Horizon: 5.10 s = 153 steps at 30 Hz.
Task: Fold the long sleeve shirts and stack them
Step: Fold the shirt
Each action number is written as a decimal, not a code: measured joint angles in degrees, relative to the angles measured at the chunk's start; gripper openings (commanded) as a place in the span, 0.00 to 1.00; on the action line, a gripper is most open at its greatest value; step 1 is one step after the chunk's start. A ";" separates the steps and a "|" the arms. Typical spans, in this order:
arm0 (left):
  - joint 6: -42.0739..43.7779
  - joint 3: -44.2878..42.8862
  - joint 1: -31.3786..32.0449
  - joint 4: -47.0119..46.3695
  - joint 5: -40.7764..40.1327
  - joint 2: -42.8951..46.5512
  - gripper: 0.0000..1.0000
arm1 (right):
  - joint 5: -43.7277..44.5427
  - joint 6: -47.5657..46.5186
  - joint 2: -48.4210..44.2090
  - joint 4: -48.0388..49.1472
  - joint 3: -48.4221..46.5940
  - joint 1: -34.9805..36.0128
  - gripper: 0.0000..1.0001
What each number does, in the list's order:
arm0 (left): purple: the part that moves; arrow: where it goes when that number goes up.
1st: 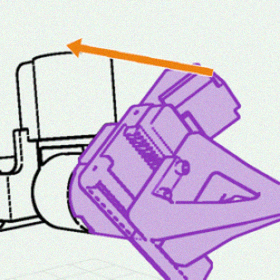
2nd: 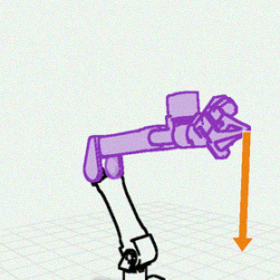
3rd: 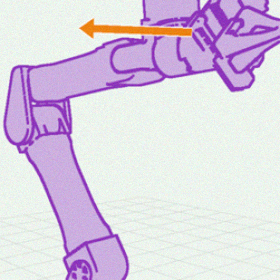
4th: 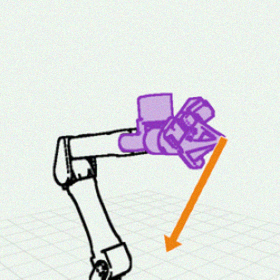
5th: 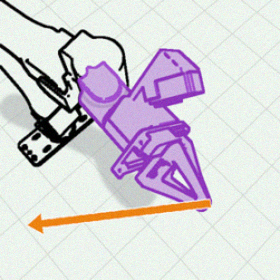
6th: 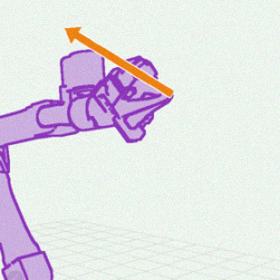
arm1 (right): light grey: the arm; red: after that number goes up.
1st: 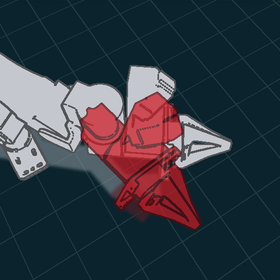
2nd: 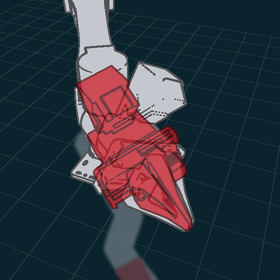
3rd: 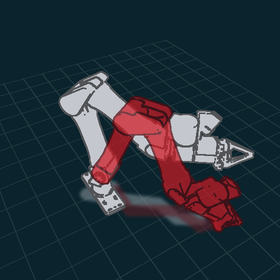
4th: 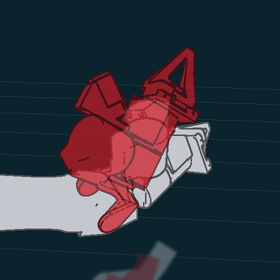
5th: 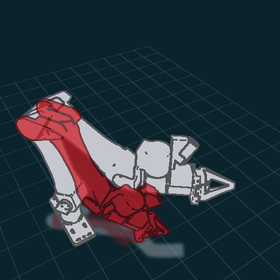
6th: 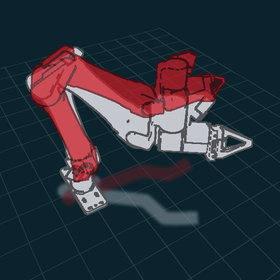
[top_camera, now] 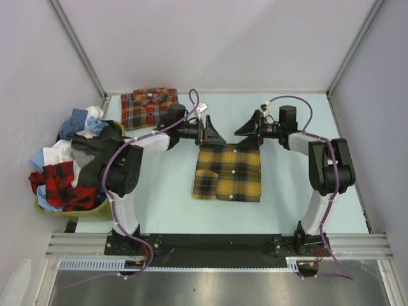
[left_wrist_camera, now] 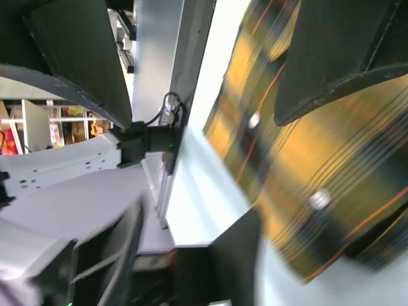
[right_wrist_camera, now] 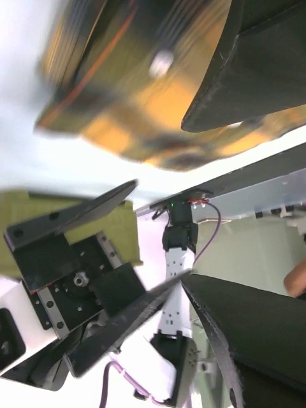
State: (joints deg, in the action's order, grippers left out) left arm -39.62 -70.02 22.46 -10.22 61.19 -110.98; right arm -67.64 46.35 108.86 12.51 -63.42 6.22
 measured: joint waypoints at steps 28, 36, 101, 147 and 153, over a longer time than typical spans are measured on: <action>-2.71 15.58 -6.03 -0.98 -9.88 14.49 0.99 | 9.35 -18.38 -8.37 -13.31 -2.32 13.22 0.70; 13.53 7.78 -8.46 25.22 -30.08 23.89 0.91 | 28.15 -45.62 -17.99 -26.05 1.92 28.85 0.27; 54.55 -11.74 -6.60 49.96 -6.45 1.33 0.82 | 6.54 -87.41 37.51 -79.69 -63.52 -0.66 1.00; 54.25 -6.14 -10.58 51.47 -10.95 6.69 0.84 | 5.31 -81.81 25.94 -85.72 -65.85 -0.66 0.00; 54.23 -5.51 -13.20 51.41 -10.97 7.96 0.85 | 16.98 -78.90 9.51 -72.32 -64.19 -1.05 0.00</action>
State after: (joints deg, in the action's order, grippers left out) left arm 14.61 -75.53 9.26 41.19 50.22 -103.02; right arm -50.65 -32.56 118.37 -59.81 -127.61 5.17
